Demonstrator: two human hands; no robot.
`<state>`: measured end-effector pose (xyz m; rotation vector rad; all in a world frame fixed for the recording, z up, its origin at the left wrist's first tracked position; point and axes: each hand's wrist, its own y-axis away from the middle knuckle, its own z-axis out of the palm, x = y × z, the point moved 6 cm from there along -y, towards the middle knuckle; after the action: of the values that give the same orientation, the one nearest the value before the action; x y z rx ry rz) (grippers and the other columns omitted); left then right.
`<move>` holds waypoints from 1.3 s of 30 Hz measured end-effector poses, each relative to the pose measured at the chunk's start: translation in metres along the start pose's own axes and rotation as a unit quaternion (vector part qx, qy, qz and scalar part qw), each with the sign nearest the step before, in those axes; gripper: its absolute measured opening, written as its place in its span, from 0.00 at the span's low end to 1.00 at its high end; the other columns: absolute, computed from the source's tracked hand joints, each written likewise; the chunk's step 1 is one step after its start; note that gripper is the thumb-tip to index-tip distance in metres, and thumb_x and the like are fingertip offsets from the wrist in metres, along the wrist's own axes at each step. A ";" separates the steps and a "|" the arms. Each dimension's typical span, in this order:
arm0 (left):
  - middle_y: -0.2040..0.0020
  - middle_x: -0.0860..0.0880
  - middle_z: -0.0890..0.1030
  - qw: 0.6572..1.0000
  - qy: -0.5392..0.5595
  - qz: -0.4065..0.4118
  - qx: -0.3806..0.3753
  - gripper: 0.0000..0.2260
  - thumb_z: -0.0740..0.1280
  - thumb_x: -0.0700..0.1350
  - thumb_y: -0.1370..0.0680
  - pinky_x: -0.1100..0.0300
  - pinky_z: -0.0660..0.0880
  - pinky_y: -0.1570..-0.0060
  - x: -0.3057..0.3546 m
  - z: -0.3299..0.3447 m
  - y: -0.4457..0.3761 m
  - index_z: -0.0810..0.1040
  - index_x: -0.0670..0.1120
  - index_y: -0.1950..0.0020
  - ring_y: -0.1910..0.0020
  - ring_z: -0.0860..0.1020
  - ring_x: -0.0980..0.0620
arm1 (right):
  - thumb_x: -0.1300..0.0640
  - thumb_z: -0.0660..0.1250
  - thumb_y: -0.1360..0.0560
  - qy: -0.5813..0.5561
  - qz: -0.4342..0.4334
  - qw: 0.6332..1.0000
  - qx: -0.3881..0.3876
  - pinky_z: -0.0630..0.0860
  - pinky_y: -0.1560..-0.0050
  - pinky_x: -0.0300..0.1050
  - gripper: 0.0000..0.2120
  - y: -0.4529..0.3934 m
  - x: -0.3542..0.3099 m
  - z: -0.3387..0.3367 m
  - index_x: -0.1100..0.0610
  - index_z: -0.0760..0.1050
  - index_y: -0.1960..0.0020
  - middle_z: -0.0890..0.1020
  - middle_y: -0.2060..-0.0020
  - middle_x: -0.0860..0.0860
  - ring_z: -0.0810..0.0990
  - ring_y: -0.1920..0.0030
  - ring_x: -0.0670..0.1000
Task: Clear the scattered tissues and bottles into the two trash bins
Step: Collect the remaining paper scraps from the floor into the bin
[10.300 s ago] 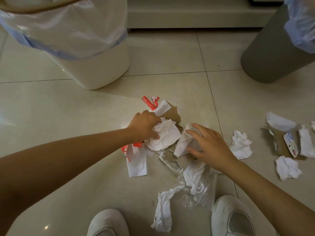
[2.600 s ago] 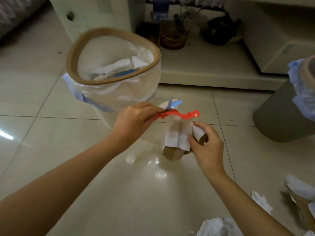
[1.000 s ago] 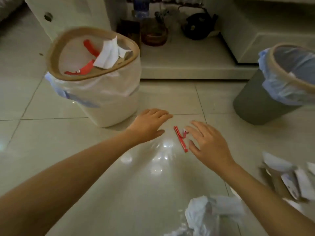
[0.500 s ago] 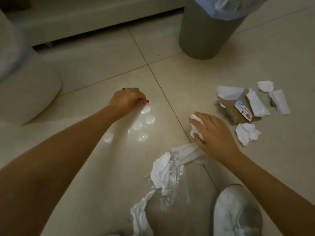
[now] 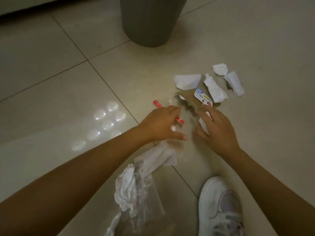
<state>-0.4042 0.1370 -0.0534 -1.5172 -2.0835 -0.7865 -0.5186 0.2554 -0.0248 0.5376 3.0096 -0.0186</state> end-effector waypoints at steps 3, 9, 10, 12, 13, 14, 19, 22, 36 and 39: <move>0.22 0.46 0.53 0.986 -0.142 0.005 -0.084 0.56 0.68 0.74 0.39 0.48 0.57 0.29 -0.004 0.022 0.005 0.48 0.45 0.23 0.25 0.55 0.46 | 0.52 0.67 0.28 -0.013 0.043 0.999 0.011 0.73 0.43 0.53 0.25 -0.009 0.017 0.001 0.57 0.71 0.33 0.72 0.33 0.58 0.74 0.38 0.60; 0.27 0.49 0.65 0.996 -0.078 0.004 -0.033 0.40 0.75 0.54 0.31 0.56 0.69 0.39 -0.012 0.017 0.013 0.59 0.48 0.25 0.31 0.66 0.50 | 0.43 0.68 0.30 -0.010 0.092 0.995 -0.039 0.68 0.35 0.55 0.36 -0.040 0.031 0.019 0.53 0.62 0.26 0.64 0.27 0.56 0.66 0.31 0.58; 0.30 0.49 0.69 0.998 -0.064 -0.002 -0.013 0.35 0.74 0.50 0.30 0.57 0.71 0.44 -0.015 0.015 0.012 0.63 0.48 0.27 0.34 0.70 0.50 | 0.43 0.69 0.30 -0.010 0.094 0.995 -0.041 0.67 0.34 0.55 0.37 -0.046 0.031 0.021 0.52 0.61 0.26 0.63 0.27 0.57 0.65 0.30 0.58; 0.42 0.46 0.78 0.997 -0.051 0.030 0.053 0.22 0.72 0.42 0.29 0.59 0.74 0.51 -0.016 0.007 0.009 0.75 0.44 0.36 0.46 0.78 0.47 | 0.40 0.69 0.31 -0.007 0.107 0.993 -0.056 0.64 0.32 0.59 0.40 -0.057 0.032 0.024 0.51 0.57 0.25 0.59 0.25 0.58 0.61 0.27 0.59; 0.50 0.45 0.81 0.993 -0.051 0.052 0.089 0.16 0.72 0.37 0.31 0.56 0.77 0.55 -0.017 0.003 0.009 0.79 0.42 0.44 0.54 0.81 0.45 | 0.39 0.69 0.32 -0.004 0.116 0.991 -0.064 0.62 0.31 0.61 0.43 -0.062 0.032 0.025 0.49 0.54 0.25 0.56 0.24 0.57 0.58 0.26 0.58; 0.56 0.45 0.82 0.990 -0.058 0.064 0.115 0.13 0.71 0.34 0.33 0.52 0.79 0.60 -0.021 0.000 0.008 0.80 0.42 0.49 0.59 0.81 0.44 | 0.37 0.69 0.34 -0.004 0.126 0.990 -0.067 0.59 0.30 0.63 0.44 -0.066 0.032 0.024 0.48 0.53 0.24 0.55 0.24 0.55 0.57 0.26 0.57; 0.55 0.46 0.82 0.983 -0.095 0.049 0.149 0.13 0.70 0.32 0.30 0.51 0.78 0.66 -0.028 -0.022 0.000 0.80 0.43 0.48 0.58 0.81 0.44 | 0.27 0.66 0.38 -0.034 0.149 0.985 0.081 0.72 0.41 0.58 0.44 -0.078 0.041 -0.012 0.52 0.64 0.30 0.68 0.33 0.53 0.71 0.36 0.56; 0.52 0.44 0.81 0.980 -0.088 0.027 0.177 0.13 0.67 0.34 0.28 0.48 0.78 0.62 -0.032 -0.036 -0.010 0.79 0.43 0.44 0.54 0.80 0.43 | 0.25 0.66 0.40 -0.045 0.199 0.979 -0.024 0.63 0.33 0.64 0.52 -0.084 0.058 0.001 0.47 0.52 0.25 0.59 0.26 0.53 0.61 0.28 0.58; 0.21 0.47 0.48 0.985 -0.135 -0.109 0.024 0.59 0.69 0.72 0.39 0.50 0.63 0.33 -0.053 -0.042 0.013 0.42 0.46 0.22 0.25 0.58 0.47 | 0.22 0.68 0.48 -0.092 0.112 0.974 -0.176 0.59 0.30 0.64 0.62 -0.066 0.004 0.031 0.41 0.41 0.25 0.48 0.23 0.46 0.51 0.24 0.53; 0.21 0.46 0.46 0.977 -0.172 -0.122 -0.033 0.60 0.72 0.70 0.40 0.51 0.57 0.29 -0.062 -0.031 0.026 0.40 0.46 0.22 0.23 0.52 0.47 | 0.29 0.71 0.42 -0.070 0.099 0.978 -0.170 0.61 0.31 0.63 0.58 -0.059 -0.008 0.039 0.43 0.43 0.24 0.49 0.23 0.51 0.51 0.24 0.56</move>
<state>-0.3603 0.0790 -0.0660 -1.5397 -2.5608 -0.7252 -0.5281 0.1964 -0.0634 0.7543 2.7231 0.4427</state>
